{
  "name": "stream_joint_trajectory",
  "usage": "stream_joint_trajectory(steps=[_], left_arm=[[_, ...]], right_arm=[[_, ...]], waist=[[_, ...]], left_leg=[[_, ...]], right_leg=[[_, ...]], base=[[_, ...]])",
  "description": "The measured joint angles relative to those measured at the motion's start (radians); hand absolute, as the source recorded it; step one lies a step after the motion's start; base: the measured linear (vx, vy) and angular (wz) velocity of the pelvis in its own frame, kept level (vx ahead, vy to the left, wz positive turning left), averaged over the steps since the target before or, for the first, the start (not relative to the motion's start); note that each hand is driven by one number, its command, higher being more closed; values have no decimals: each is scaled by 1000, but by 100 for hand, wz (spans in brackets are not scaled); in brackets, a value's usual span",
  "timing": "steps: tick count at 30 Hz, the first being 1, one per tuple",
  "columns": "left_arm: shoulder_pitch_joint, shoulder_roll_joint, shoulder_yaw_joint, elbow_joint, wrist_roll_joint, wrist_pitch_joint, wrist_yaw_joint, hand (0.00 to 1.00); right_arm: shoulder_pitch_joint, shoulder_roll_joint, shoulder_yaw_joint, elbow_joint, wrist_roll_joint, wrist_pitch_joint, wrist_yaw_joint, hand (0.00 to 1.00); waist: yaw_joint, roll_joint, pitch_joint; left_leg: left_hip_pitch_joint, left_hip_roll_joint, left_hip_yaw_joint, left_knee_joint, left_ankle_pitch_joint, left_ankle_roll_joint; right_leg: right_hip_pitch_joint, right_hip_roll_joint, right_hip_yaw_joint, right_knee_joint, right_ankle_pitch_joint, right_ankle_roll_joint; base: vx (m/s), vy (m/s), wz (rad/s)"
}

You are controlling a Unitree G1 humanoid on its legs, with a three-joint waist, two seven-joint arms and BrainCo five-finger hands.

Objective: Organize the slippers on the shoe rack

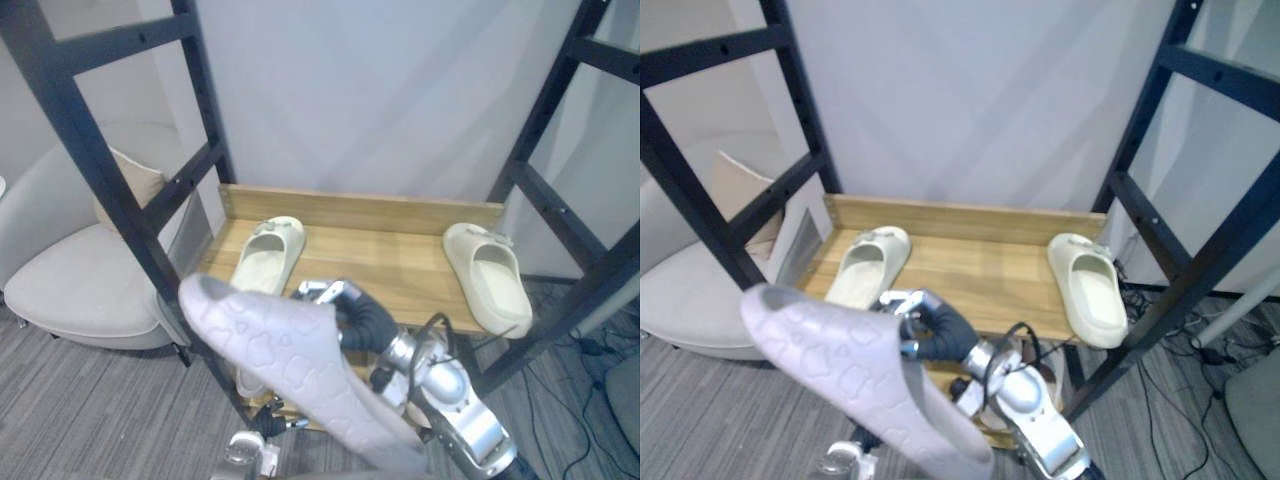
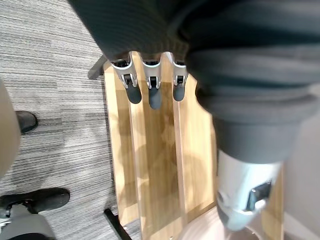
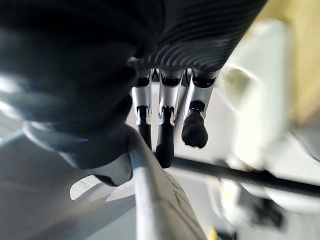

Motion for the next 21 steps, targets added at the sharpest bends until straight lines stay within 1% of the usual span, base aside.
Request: stream_joint_trajectory(steps=[1, 2, 3, 5, 6, 7, 8, 9, 10, 11, 12, 13, 14, 16, 17, 18, 20, 21], left_arm=[[-13, 3, -6, 0, -1, -8, -8, 0], [-27, 5, -8, -1, -6, -11, -10, 0], [-33, 5, -8, -1, -13, -11, -10, 0], [-79, 13, -15, -3, -39, -11, -7, 0], [-86, 14, -16, -4, -40, -10, -7, 0], [-97, 20, -17, -14, -44, -10, -4, 0], [-106, 26, -17, -35, -70, -11, 16, 0], [-108, 29, -17, -38, -76, -10, 20, 0], [-116, 36, -17, -42, -78, -10, 32, 0], [-123, 46, -16, -52, -80, -10, 34, 0], [-125, 56, -13, -84, -106, -11, 41, 0], [-125, 57, -13, -93, -111, -11, 45, 0], [-136, 60, -12, -129, -134, -13, 58, 0], [-148, 60, -11, -140, -153, -14, 72, 0], [-168, 60, -5, -146, -167, -15, 81, 0], [-174, 60, -4, -149, -174, -16, 86, 0], [-204, 60, 13, -156, -193, -25, 100, 0], [-211, 60, 22, -157, -193, -29, 100, 0]], right_arm=[[-1, -17, 22, 23, 0, 7, 13, 100], [-4, -30, 45, 47, -4, 8, 20, 100], [-7, -32, 52, 57, -5, 9, 24, 100], [-54, -51, 82, 102, -53, 17, 36, 100], [-60, -55, 83, 106, -63, 19, 36, 100], [-72, -61, 88, 115, -87, 23, 36, 100], [-90, -59, 89, 138, -122, 25, 32, 100], [-93, -59, 88, 142, -124, 25, 30, 100], [-101, -59, 87, 149, -132, 25, 25, 100], [-113, -59, 86, 151, -151, 25, 12, 100], [-142, -59, 80, 152, -166, 24, -9, 100], [-148, -57, 77, 153, -172, 24, -14, 100], [-187, -49, 60, 175, -205, 21, -47, 100], [-208, -46, 44, 190, -245, 21, -78, 100], [-234, -45, 24, 219, -287, 20, -115, 100], [-242, -44, 16, 229, -301, 20, -126, 100], [-275, -27, -34, 273, -366, 20, -186, 100], [-286, -21, -47, 283, -379, 20, -197, 100]], waist=[[2, -3, 23], [5, 9, 47], [6, 11, 54], [7, 32, 128], [7, 34, 139], [8, 38, 162], [9, 43, 189], [9, 44, 194], [10, 45, 212], [10, 45, 229], [10, 44, 251], [10, 44, 258], [11, 50, 286], [15, 53, 293], [16, 59, 303], [17, 60, 304], [23, 67, 315], [23, 65, 320]], left_leg=[[-37, -2, -2, 60, -19, 0], [-98, -2, -3, 141, -51, -1], [-129, -1, -3, 177, -65, -2], [-268, 3, -4, 357, -123, -1], [-287, 4, -3, 381, -132, 0], [-339, 6, -4, 433, -153, 3], [-413, 13, -4, 495, -174, -3], [-427, 15, -4, 504, -175, -3], [-460, 17, -3, 526, -175, -4], [-494, 17, -2, 550, -176, -5], [-562, 19, 2, 605, -186, -5], [-575, 19, 2, 620, -189, -5], [-641, 22, 2, 692, -203, 1], [-699, 24, 2, 742, -216, 1], [-757, 25, -3, 793, -229, 1], [-778, 25, -4, 809, -232, 3], [-864, 28, -9, 875, -244, 5], [-880, 28, -11, 887, -246, 5]], right_leg=[[-28, -12, -1, 52, -16, -2], [-76, -23, -1, 111, -37, -5], [-101, -26, 1, 135, -47, -5], [-220, -47, 7, 282, -94, -11], [-238, -51, 8, 302, -102, -11], [-286, -59, 8, 349, -122, -6], [-354, -64, 7, 398, -134, -17], [-366, -64, 7, 405, -135, -19], [-398, -66, 6, 422, -137, -20], [-431, -72, 5, 446, -139, -23], [-500, -83, 8, 503, -145, -25], [-515, -86, 8, 517, -148, -25], [-582, -97, 9, 585, -163, -34], [-636, -105, 11, 633, -175, -42], [-691, -113, 9, 677, -186, -47], [-710, -115, 9, 691, -189, -49], [-788, -123, 7, 750, -200, -56], [-804, -127, 6, 762, -203, -58]], base=[[-166, -12, 10], [-195, -14, 10], [-256, -19, 8], [-233, -8, 7], [-269, 1, 5], [-255, -5, 3], [-240, -2, 3], [-184, -9, 0], [-133, -4, 0], [-180, -2, -2], [-143, 1, -1], [-162, 3, 0], [-100, 3, 3], [-103, 8, 5], [-104, 13, 7], [-99, 14, 6], [-82, 11, 4], [-82, 7, 8]])
